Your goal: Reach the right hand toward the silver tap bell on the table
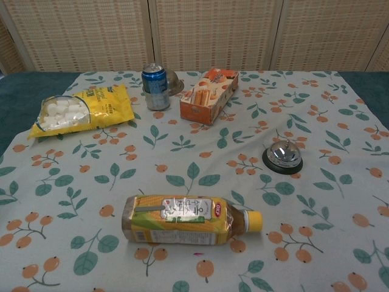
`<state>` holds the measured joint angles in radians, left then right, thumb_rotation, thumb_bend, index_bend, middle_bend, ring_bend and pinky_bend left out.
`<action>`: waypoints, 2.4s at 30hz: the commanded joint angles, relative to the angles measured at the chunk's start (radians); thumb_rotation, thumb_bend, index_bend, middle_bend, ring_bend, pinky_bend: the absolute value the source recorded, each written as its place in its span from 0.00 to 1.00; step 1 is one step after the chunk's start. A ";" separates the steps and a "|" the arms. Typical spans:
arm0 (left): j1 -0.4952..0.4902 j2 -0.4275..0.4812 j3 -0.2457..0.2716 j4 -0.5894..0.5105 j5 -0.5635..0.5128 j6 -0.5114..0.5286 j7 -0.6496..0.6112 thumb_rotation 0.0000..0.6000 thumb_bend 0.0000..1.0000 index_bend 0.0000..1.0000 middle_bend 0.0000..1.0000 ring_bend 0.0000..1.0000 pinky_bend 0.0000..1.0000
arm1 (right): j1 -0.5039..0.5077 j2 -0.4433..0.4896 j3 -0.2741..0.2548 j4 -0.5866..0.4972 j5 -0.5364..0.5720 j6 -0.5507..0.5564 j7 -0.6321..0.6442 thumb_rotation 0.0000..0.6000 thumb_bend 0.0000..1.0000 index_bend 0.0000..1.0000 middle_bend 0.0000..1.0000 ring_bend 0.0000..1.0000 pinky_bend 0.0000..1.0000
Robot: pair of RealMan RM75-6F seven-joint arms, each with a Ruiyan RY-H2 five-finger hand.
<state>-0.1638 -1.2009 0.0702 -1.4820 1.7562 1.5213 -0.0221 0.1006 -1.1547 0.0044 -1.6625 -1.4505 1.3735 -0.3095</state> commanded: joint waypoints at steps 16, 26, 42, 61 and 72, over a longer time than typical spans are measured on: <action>0.002 0.004 -0.001 -0.006 -0.007 0.005 -0.007 1.00 0.40 0.34 0.33 0.26 0.41 | 0.040 -0.068 0.011 0.111 -0.097 0.008 0.119 1.00 0.69 0.00 0.00 0.00 0.01; 0.006 0.012 -0.002 -0.009 -0.005 0.017 -0.016 1.00 0.40 0.34 0.33 0.26 0.41 | 0.210 -0.186 0.046 0.238 -0.162 -0.150 0.210 1.00 0.46 0.00 0.00 0.00 0.00; 0.011 0.018 0.000 -0.019 -0.011 0.014 -0.007 1.00 0.40 0.35 0.34 0.26 0.41 | 0.400 -0.371 0.082 0.417 -0.158 -0.316 0.300 1.00 0.53 0.00 0.00 0.00 0.00; 0.017 0.030 -0.003 -0.026 -0.016 0.022 -0.023 1.00 0.40 0.35 0.34 0.26 0.41 | 0.593 -0.655 0.090 0.833 -0.105 -0.497 0.375 1.00 0.53 0.00 0.00 0.00 0.00; 0.018 0.032 -0.006 -0.025 -0.018 0.024 -0.029 1.00 0.40 0.35 0.35 0.26 0.41 | 0.610 -0.718 0.045 0.971 -0.127 -0.469 0.467 1.00 0.53 0.00 0.00 0.00 0.00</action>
<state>-0.1455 -1.1685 0.0645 -1.5071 1.7384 1.5458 -0.0515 0.7102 -1.8744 0.0551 -0.6901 -1.5706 0.8877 0.1530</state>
